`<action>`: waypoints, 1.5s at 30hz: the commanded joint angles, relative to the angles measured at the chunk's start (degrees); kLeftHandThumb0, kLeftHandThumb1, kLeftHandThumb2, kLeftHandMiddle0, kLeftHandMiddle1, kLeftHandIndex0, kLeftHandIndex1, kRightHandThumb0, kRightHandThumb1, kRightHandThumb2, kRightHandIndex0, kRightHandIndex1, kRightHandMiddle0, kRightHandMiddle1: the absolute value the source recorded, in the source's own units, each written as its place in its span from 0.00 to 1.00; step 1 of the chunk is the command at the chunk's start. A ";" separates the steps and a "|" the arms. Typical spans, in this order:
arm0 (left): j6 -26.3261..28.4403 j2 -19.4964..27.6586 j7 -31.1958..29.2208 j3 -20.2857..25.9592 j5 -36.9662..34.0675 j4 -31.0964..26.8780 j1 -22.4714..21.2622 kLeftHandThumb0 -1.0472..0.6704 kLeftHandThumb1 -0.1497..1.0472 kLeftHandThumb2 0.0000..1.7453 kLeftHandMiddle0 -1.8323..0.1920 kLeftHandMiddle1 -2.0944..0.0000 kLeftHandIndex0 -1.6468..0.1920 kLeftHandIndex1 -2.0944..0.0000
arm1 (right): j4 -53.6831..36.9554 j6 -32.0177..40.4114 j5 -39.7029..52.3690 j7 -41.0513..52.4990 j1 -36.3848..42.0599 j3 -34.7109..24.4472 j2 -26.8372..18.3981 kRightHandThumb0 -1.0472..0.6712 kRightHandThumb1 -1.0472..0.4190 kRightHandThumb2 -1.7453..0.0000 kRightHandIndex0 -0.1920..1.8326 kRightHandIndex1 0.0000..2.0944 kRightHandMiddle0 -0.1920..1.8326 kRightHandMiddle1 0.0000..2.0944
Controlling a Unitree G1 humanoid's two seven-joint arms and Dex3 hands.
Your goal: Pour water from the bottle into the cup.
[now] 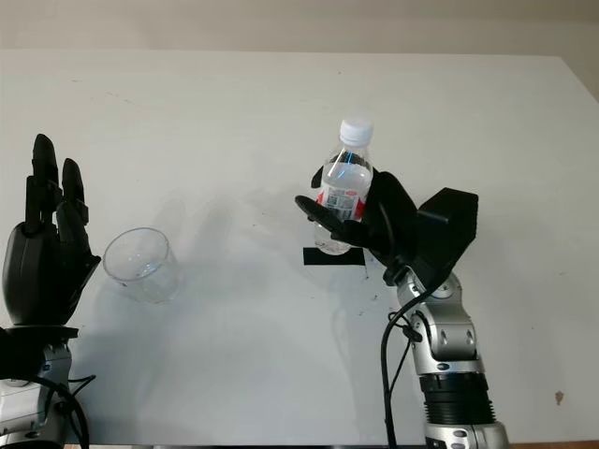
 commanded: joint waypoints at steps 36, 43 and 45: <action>-0.79 0.36 -1.35 1.22 -0.97 1.49 0.97 0.24 1.00 0.43 1.00 1.00 1.00 1.00 | 21.23 -25.66 -6.01 1.07 0.86 0.85 2.29 0.27 0.00 0.80 0.37 1.00 0.24 1.00; -0.75 0.30 -1.13 1.30 -0.82 1.44 0.94 0.25 1.00 0.43 1.00 1.00 1.00 1.00 | 19.52 -22.66 -1.29 5.36 2.51 -1.19 1.77 0.27 0.00 0.93 0.11 0.86 0.06 0.81; -0.71 0.40 -1.14 1.26 -0.64 1.39 1.00 0.25 1.00 0.43 1.00 1.00 1.00 1.00 | 19.03 -22.62 -1.65 6.26 3.05 -1.14 0.88 0.26 0.00 0.95 0.08 0.73 0.05 0.71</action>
